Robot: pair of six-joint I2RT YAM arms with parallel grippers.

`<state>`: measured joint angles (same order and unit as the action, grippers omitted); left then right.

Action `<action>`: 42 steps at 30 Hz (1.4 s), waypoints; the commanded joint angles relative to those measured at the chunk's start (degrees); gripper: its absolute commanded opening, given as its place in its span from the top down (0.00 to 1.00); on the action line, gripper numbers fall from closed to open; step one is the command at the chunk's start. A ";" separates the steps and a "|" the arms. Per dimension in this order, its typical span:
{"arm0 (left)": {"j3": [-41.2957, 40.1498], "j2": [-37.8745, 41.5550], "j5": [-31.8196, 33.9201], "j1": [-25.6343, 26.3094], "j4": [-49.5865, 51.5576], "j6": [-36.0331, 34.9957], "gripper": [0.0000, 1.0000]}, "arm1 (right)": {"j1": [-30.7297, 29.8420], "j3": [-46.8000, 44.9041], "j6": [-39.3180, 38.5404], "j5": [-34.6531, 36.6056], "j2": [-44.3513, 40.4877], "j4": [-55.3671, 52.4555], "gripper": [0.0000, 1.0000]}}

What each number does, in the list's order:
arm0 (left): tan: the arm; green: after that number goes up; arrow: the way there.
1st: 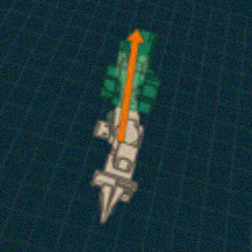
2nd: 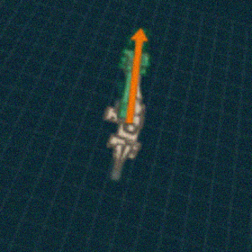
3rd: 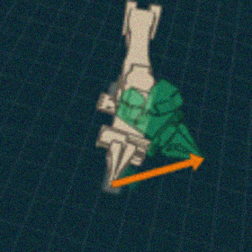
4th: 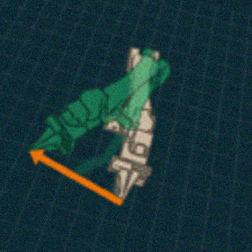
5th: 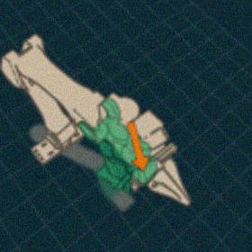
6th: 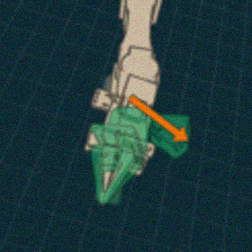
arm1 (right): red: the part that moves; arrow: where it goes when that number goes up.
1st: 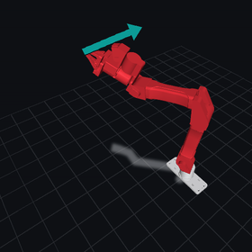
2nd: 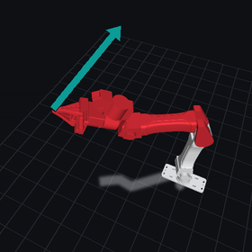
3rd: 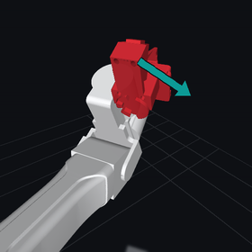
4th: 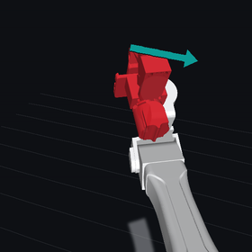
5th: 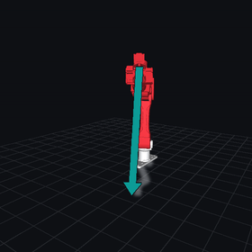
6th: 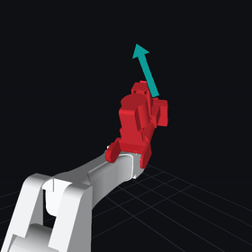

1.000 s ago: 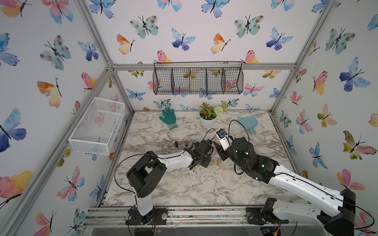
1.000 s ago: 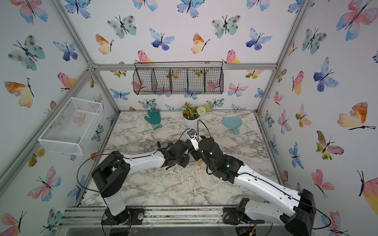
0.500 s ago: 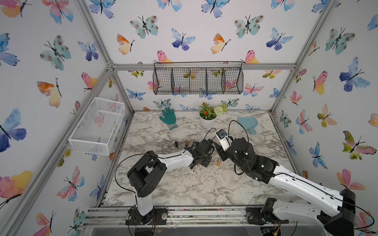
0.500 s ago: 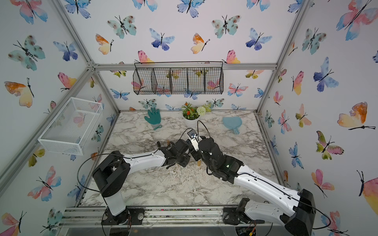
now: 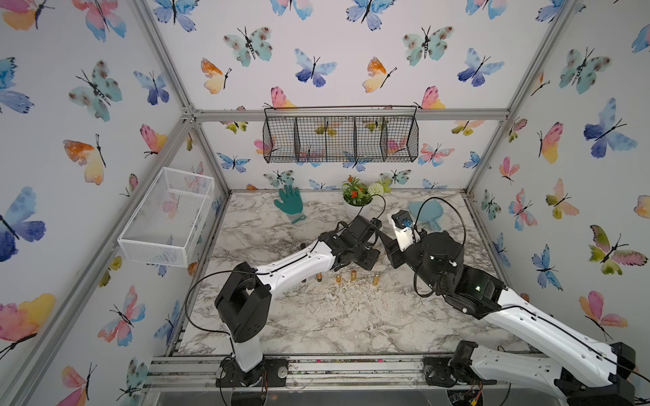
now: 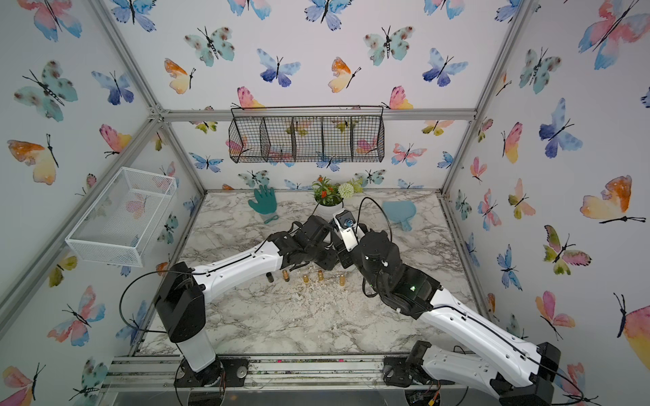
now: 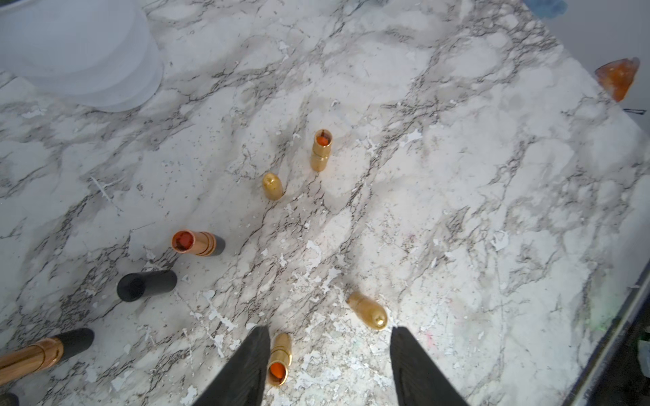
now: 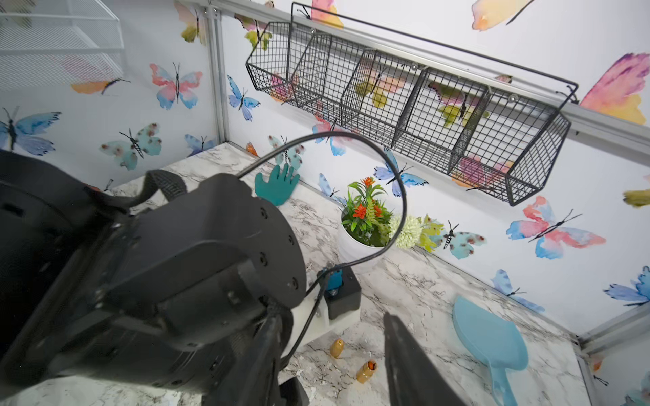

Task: Open the lipstick cap
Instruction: Place the lipstick at the center of the board, then pick up the lipstick at the center of the board.

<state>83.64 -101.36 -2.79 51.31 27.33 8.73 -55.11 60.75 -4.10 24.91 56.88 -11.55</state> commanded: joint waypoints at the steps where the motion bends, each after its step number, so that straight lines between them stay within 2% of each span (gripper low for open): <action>1: 1.99 -2.69 -2.39 1.78 3.41 -1.16 0.41 | -0.31 1.56 0.38 -0.34 -2.13 -2.56 0.50; 9: 4.48 -7.82 -0.57 4.82 5.13 -2.31 0.44 | -0.30 -0.83 1.52 1.52 -4.50 -3.92 0.50; 17: 4.17 -11.55 3.29 5.12 5.54 -2.48 0.51 | -0.31 -1.06 2.34 1.46 -5.33 -4.53 0.50; 25: 4.74 -12.70 5.15 5.11 5.45 -2.23 0.53 | -0.32 -1.99 2.52 1.55 -5.91 -4.81 0.50; 33: 4.76 -15.53 3.70 5.03 5.28 -2.32 0.64 | -0.28 -2.52 2.60 1.55 -5.86 -4.80 0.50; 42: 4.95 -15.72 2.95 5.03 4.66 -2.32 0.66 | -0.33 -3.02 2.52 1.46 -5.64 -4.37 0.50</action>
<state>87.79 -116.64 1.13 56.42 31.55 6.63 -55.18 58.43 -2.33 25.65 51.42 -15.79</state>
